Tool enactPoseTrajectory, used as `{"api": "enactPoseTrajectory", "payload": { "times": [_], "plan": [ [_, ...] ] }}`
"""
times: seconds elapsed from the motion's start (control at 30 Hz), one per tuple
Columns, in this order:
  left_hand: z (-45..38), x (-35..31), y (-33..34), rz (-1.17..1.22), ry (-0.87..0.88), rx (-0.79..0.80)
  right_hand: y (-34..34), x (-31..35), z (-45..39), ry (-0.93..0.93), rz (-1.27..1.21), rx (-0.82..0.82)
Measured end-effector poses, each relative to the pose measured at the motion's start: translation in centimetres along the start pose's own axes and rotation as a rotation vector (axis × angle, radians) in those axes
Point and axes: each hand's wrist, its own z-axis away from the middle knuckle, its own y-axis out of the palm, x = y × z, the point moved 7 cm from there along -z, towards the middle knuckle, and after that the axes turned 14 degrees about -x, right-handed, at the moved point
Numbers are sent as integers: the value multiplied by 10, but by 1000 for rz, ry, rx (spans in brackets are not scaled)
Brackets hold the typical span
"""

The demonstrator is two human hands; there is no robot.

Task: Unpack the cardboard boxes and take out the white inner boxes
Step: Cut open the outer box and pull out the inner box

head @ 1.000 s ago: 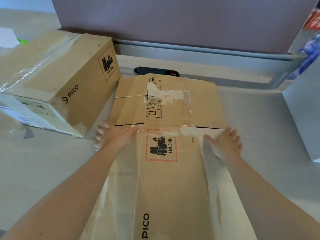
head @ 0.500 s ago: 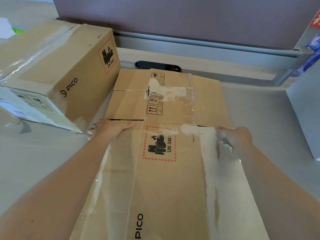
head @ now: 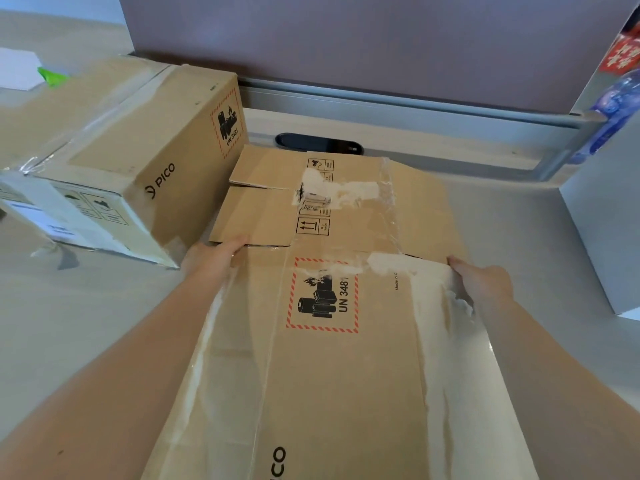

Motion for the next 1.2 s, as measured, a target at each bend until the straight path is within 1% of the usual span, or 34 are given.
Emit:
{"api": "enactPoseTrajectory", "payload": {
  "times": [0.17,0.27,0.4,0.5,0.63,0.77,0.93,1.07,1.2],
  "plan": [
    [6,8,-6,68,15,49,-14,-3,11,-111,45,-59],
    [9,2,-15,84,39,-8,-18,-1,18,-145,41,-84],
    [15,-6,-29,83,111,-66,-36,17,31,-248,67,-133],
    [27,-17,-44,111,151,-98,-51,27,39,-269,59,-139],
    [46,-33,-71,195,185,-112,-75,40,53,-292,4,-158],
    [74,-44,-104,309,208,-138,-111,57,77,-377,-44,-162],
    [123,-47,-155,458,214,-216,-149,69,104,-498,-145,-120],
    [159,-39,-202,524,207,-327,-178,77,127,-575,-185,-86],
    [201,-27,-249,588,211,-436,-197,79,153,-622,-304,-10]
  ]
}}
